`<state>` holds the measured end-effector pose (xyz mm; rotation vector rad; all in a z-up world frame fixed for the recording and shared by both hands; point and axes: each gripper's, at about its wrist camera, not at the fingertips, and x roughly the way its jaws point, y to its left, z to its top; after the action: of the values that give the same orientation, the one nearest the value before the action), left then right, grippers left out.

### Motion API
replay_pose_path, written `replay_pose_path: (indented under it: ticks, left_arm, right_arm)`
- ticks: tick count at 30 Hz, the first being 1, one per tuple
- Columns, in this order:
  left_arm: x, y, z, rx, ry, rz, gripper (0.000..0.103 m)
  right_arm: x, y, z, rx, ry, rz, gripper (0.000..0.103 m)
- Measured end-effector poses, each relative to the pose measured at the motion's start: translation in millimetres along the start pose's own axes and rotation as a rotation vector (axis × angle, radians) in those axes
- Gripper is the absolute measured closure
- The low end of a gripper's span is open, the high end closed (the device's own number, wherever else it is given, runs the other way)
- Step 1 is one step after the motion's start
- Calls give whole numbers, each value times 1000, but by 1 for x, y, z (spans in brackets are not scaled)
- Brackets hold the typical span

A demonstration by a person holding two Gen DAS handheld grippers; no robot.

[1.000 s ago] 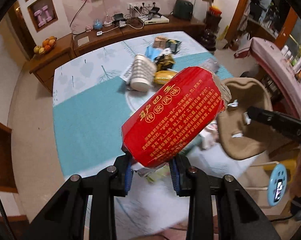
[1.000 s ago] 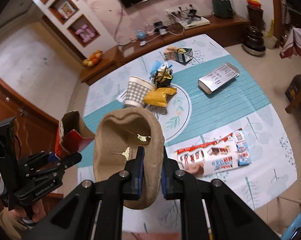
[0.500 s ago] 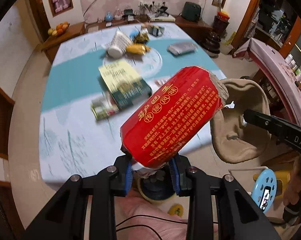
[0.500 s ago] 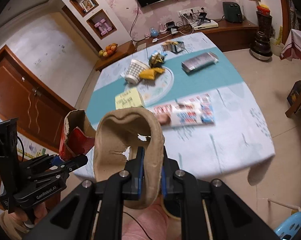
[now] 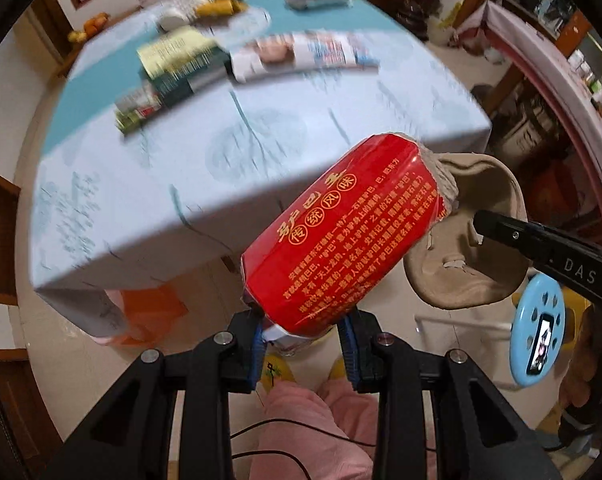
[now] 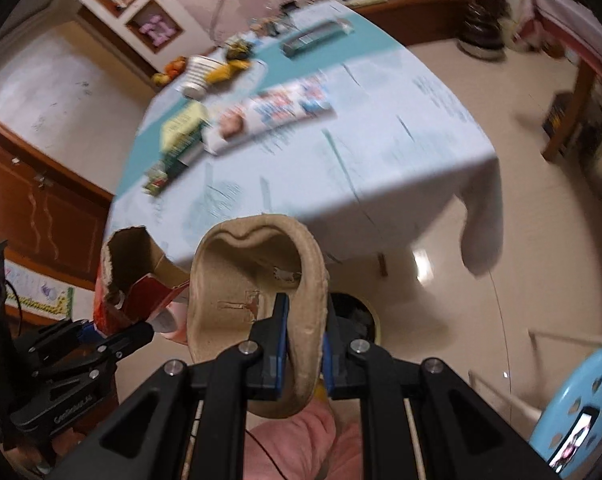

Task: Collect trash
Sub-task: 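Lift the pulp tray and red wrapper and carry them to the bin, then open both tools over the black bin to drop the items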

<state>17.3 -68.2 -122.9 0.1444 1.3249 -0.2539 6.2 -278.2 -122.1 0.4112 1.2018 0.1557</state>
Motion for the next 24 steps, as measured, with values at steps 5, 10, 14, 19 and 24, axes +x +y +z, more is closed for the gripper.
replay_pose_path:
  ticks: [5, 10, 14, 19, 24]
  left_arm:
    - [69, 1, -14, -2, 74, -17, 73]
    - [141, 4, -26, 0, 123, -20, 73]
    - [194, 6, -32, 11, 136, -6, 71]
    - [250, 9, -38, 46, 136, 30, 67]
    - [287, 11, -47, 59, 142, 29, 38]
  right_arm:
    - [42, -25, -29, 64, 36, -85, 90]
    - [107, -52, -58, 134, 95, -162, 89]
    - [157, -69, -79, 176, 131, -209, 89]
    - [218, -81, -99, 205, 159, -250, 89]
    - [275, -81, -113, 205, 184, -253, 89]
